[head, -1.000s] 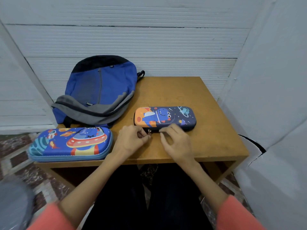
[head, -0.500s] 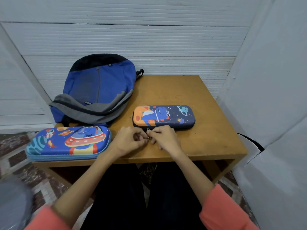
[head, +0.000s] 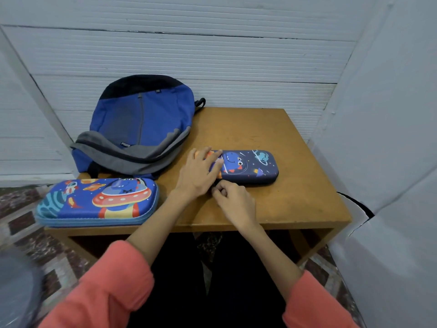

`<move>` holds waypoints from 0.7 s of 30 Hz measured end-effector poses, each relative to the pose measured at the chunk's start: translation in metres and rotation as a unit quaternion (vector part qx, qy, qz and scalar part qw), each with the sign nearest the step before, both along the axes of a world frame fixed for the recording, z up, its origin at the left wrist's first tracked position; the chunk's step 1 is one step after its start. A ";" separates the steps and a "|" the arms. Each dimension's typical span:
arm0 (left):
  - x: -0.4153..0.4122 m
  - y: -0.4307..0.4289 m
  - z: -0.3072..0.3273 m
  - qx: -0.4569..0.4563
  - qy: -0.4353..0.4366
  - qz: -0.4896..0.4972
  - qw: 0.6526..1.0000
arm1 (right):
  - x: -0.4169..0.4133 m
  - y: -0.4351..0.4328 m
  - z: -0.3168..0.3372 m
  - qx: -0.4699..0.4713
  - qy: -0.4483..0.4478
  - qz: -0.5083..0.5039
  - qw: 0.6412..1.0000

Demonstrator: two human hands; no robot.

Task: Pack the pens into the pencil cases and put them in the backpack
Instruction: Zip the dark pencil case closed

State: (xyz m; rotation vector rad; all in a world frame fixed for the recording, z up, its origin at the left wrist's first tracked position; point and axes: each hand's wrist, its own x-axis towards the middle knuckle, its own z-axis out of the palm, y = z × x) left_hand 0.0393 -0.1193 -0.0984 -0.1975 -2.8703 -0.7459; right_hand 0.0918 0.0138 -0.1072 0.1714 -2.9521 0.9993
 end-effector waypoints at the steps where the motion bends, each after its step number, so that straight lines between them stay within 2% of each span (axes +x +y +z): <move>1: 0.001 0.001 -0.004 -0.010 0.003 0.002 1.000 | 0.000 0.001 0.001 -0.001 0.000 0.006 1.000; 9: 0.005 0.001 -0.004 -0.041 0.029 0.017 0.999 | -0.011 0.020 0.002 -0.050 -0.021 -0.002 0.999; 21: 0.008 -0.002 -0.003 -0.037 0.032 0.005 0.999 | -0.033 0.145 0.004 -0.106 -0.022 -0.075 0.991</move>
